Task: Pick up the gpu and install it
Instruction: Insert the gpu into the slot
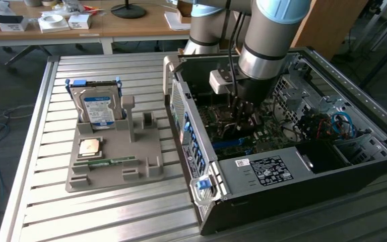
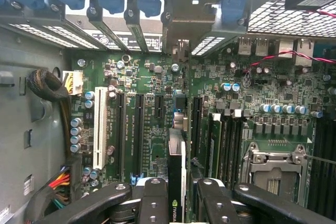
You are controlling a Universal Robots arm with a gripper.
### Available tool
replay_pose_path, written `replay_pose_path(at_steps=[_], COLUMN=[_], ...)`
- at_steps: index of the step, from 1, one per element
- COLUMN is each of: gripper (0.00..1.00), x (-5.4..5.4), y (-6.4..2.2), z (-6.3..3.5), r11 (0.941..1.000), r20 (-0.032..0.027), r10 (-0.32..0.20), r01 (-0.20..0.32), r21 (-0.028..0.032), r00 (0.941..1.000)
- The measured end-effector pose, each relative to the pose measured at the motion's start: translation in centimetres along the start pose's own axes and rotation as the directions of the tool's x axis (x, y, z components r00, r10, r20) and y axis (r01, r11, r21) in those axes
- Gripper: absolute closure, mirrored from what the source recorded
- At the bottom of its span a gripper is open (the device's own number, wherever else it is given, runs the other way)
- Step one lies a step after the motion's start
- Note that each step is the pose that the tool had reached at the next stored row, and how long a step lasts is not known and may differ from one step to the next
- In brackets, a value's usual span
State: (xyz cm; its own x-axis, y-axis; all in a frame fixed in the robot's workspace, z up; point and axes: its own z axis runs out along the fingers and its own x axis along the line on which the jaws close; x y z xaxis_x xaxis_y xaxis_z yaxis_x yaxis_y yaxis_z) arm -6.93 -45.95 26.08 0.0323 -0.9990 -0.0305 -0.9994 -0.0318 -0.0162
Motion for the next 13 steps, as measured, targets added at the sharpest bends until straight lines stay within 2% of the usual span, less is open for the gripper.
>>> replay_pose_path(at_steps=[13], gripper=[0.74], x=[0.01], y=[0.0], z=[0.33], r11=[1.0], r20=[0.0], r10=[0.0], r01=[0.0], r21=[0.0001], r00=[1.0])
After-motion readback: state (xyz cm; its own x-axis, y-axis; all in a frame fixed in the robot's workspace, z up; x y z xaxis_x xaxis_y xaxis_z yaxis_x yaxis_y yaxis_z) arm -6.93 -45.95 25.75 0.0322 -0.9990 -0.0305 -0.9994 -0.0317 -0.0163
